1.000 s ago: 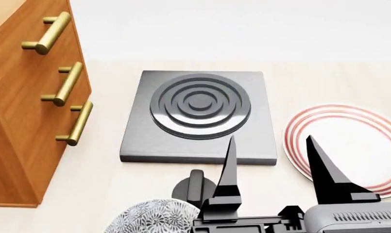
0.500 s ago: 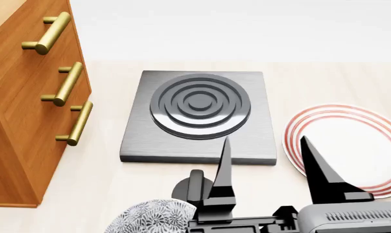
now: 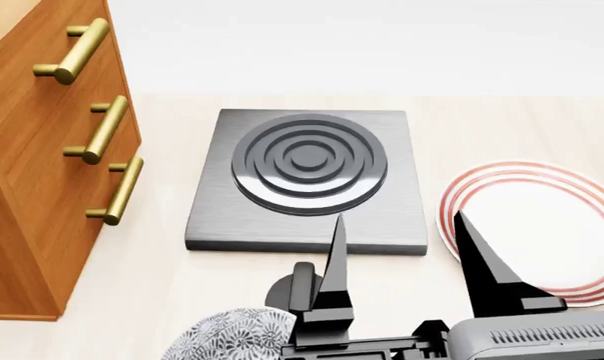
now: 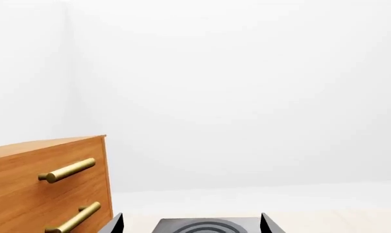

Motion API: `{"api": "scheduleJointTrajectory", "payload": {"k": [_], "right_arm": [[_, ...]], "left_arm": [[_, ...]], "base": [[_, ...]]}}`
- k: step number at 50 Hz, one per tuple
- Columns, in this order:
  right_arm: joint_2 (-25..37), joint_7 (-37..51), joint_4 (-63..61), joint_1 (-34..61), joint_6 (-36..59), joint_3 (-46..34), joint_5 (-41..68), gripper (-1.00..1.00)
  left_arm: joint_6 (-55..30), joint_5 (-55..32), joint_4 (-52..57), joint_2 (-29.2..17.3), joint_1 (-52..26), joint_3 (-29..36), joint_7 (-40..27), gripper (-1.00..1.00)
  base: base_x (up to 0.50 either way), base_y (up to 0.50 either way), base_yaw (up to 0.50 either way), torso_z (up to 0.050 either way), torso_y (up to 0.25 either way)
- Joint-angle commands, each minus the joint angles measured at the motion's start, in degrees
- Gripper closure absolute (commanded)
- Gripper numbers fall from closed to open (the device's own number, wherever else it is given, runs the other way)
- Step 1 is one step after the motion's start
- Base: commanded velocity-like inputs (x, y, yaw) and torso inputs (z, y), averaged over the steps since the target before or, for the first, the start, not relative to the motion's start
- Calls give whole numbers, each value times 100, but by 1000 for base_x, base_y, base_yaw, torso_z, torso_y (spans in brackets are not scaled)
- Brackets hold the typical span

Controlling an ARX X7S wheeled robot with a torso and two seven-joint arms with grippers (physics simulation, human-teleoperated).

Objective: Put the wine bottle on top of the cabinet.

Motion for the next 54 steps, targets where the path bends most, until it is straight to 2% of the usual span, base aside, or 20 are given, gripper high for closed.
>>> {"api": "scheduleJointTrajectory", "payload": {"k": [1,5,11,14,15,28,41,54], "right_arm": [[53,43,-68,-8,-1,33,45,-100],[73,71,-99,-15,-6,87,93,-100],[52,106,-172,7,-65,123,126,-100],[42,126,-199,45,-37,69,114,-100],[39,122,-196,41,-47,60,107,-100],[20,195,-291,161,76,-202,22,-100],[69,289,-440,258,167,-299,96,-100],[146,358,-466,259,133,-299,145,-100]], "left_arm": [[-166,-261,1686,-226,717,12,-391,-100],[-211,-104,2272,-318,977,299,-528,-100],[286,190,2885,-328,1975,527,-805,-100],[471,663,3203,-343,2464,927,-1019,-100],[332,931,3271,-394,2420,1186,-1075,-100],[420,1446,3853,-288,3133,1697,-1682,-100],[209,1602,4271,-190,3320,2152,-1947,-100],[253,1431,4275,-259,3134,2248,-2026,-100]], "base": [[0,0,0,0,0],[0,0,0,0,0],[0,0,0,0,0],[0,0,0,0,0],[0,0,0,0,0],[0,0,0,0,0],[0,0,0,0,0],[0,0,0,0,0]]}}
